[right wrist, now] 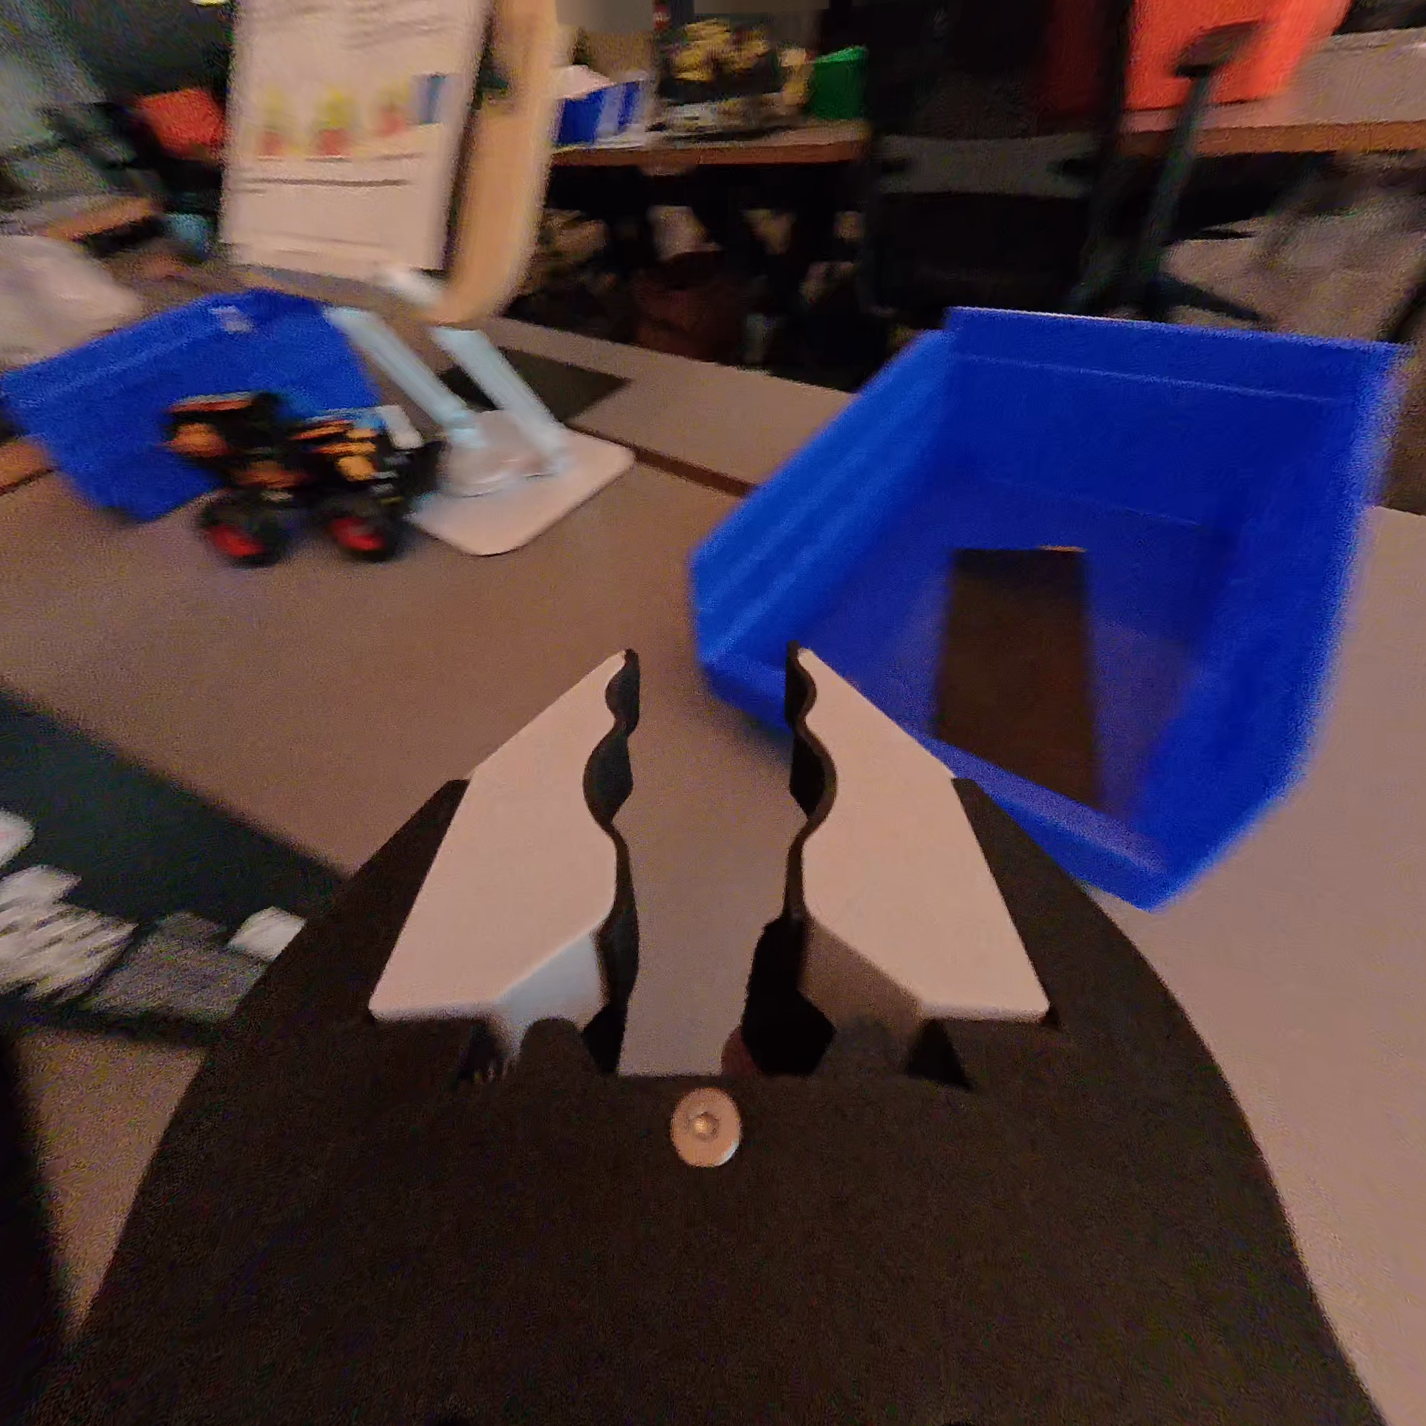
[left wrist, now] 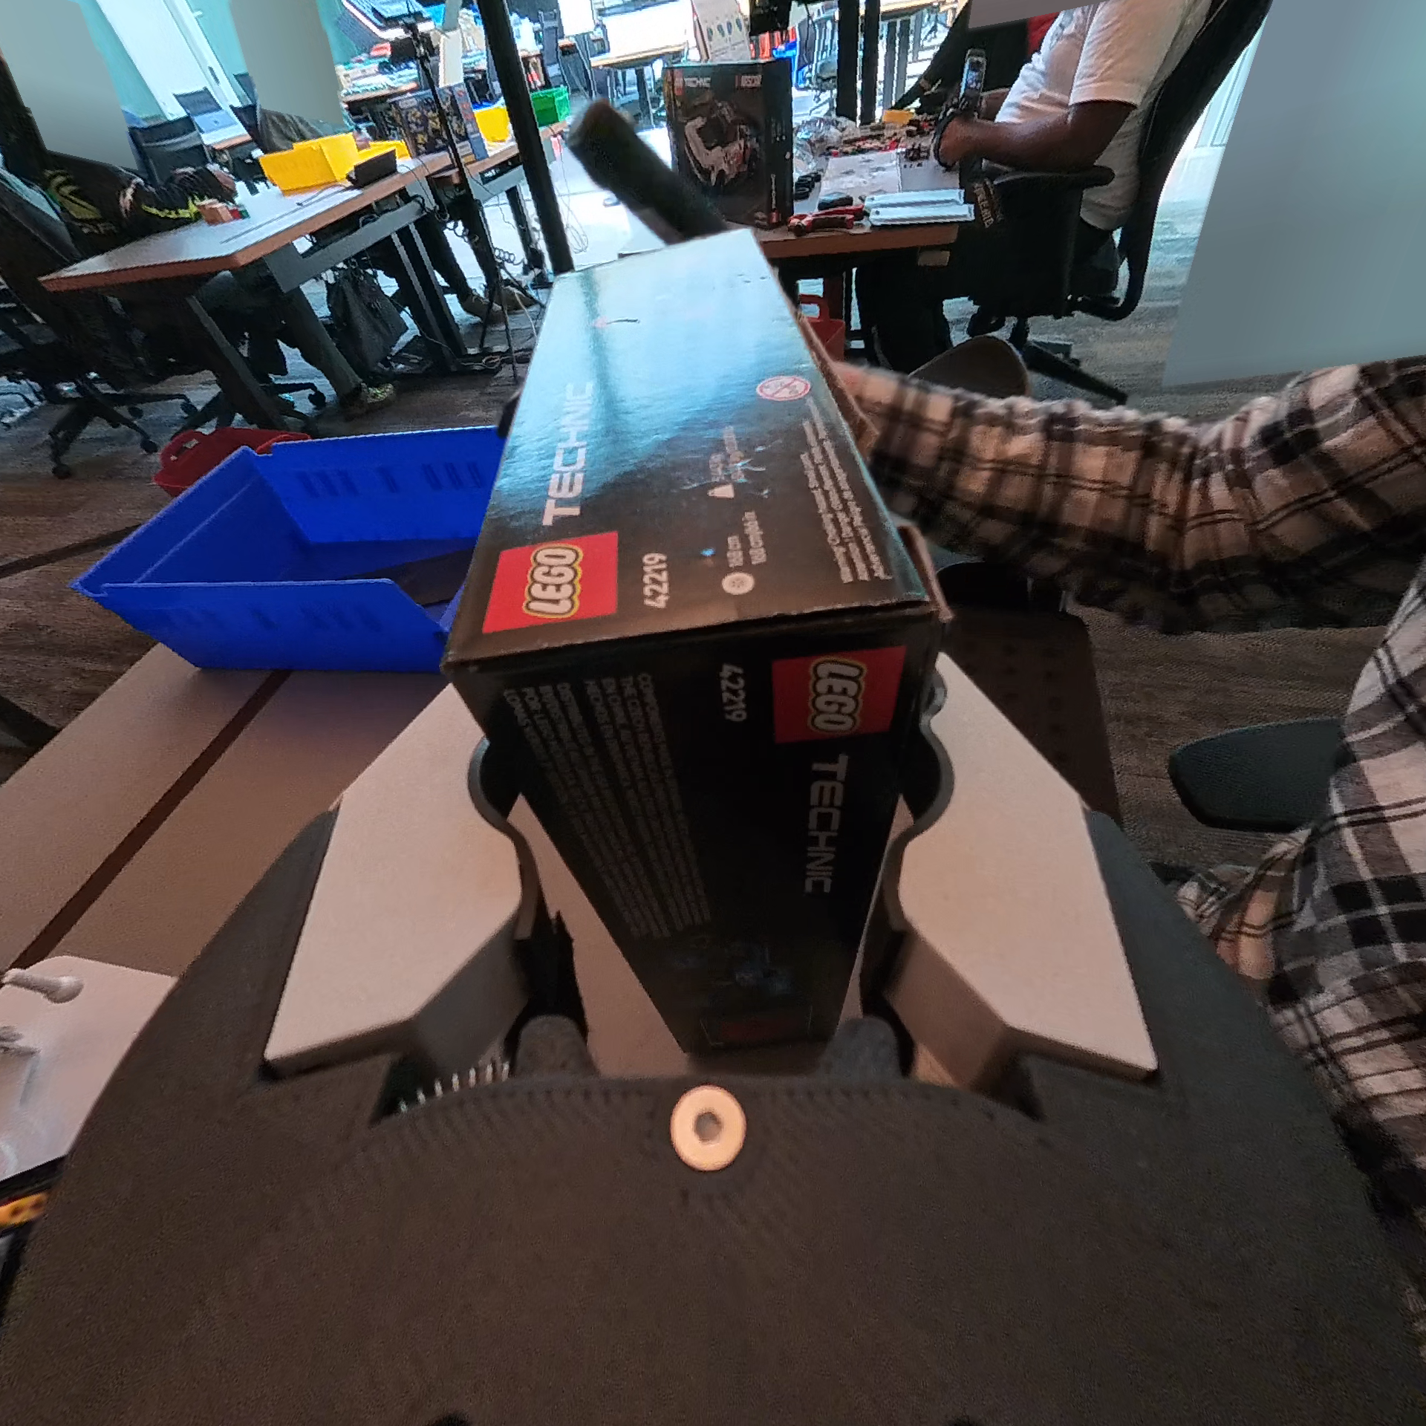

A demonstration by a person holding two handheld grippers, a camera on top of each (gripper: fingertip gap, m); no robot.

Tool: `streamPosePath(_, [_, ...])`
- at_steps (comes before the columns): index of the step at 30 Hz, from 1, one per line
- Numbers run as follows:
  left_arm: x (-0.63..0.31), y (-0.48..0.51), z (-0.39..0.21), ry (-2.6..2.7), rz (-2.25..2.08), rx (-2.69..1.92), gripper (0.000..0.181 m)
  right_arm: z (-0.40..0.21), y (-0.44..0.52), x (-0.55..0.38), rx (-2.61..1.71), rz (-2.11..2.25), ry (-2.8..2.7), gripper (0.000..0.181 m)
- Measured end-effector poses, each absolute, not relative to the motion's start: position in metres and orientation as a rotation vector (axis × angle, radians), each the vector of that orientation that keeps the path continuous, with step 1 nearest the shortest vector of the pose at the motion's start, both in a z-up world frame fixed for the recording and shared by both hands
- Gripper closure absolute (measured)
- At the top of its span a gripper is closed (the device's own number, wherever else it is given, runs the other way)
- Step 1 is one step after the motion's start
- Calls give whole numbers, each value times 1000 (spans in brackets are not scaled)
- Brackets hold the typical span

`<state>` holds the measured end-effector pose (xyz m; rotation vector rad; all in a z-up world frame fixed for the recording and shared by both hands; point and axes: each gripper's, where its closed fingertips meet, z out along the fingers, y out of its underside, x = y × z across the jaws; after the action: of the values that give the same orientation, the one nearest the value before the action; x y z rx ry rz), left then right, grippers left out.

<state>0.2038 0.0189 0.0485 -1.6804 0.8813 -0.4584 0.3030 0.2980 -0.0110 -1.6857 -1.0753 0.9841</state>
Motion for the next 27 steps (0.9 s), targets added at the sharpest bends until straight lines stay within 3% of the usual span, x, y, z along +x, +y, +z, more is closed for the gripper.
streamPosePath(5, [207,18,44,1009,-240,-1657,79,41,162,287,-1432,1388,-1260,131])
streamPosePath(6, [209,18,41,1048,-158,-1657,80,44,150,291,-1425,1397,-1264,137])
streamPosePath(7, [210,18,39,1077,-83,-1651,79,47,143,296,-1410,1377,-1246,152])
streamPosePath(8, [212,17,37,1097,-24,-1642,79,50,141,303,-1403,1353,-1209,152])
streamPosePath(10, [215,18,35,1090,42,-1640,79,47,149,322,-1487,1311,-1078,135])
streamPosePath(14, [225,18,28,1079,147,-1614,80,54,130,349,-1462,1443,-918,132])
streamPosePath(15, [229,19,25,1084,187,-1610,80,52,122,351,-1467,1459,-917,133])
streamPosePath(17, [234,19,19,1087,257,-1604,80,47,116,355,-1489,1475,-848,152])
streamPosePath(19, [240,19,15,1085,311,-1592,80,33,125,364,-1562,1453,-732,133])
streamPosePath(21, [246,20,10,1094,378,-1582,80,26,128,373,-1574,1478,-655,127])
streamPosePath(23, [251,21,4,1103,435,-1574,80,18,128,380,-1580,1506,-611,129])
streamPosePath(27, [259,25,-7,1116,545,-1561,80,7,125,388,-1555,1549,-538,150])
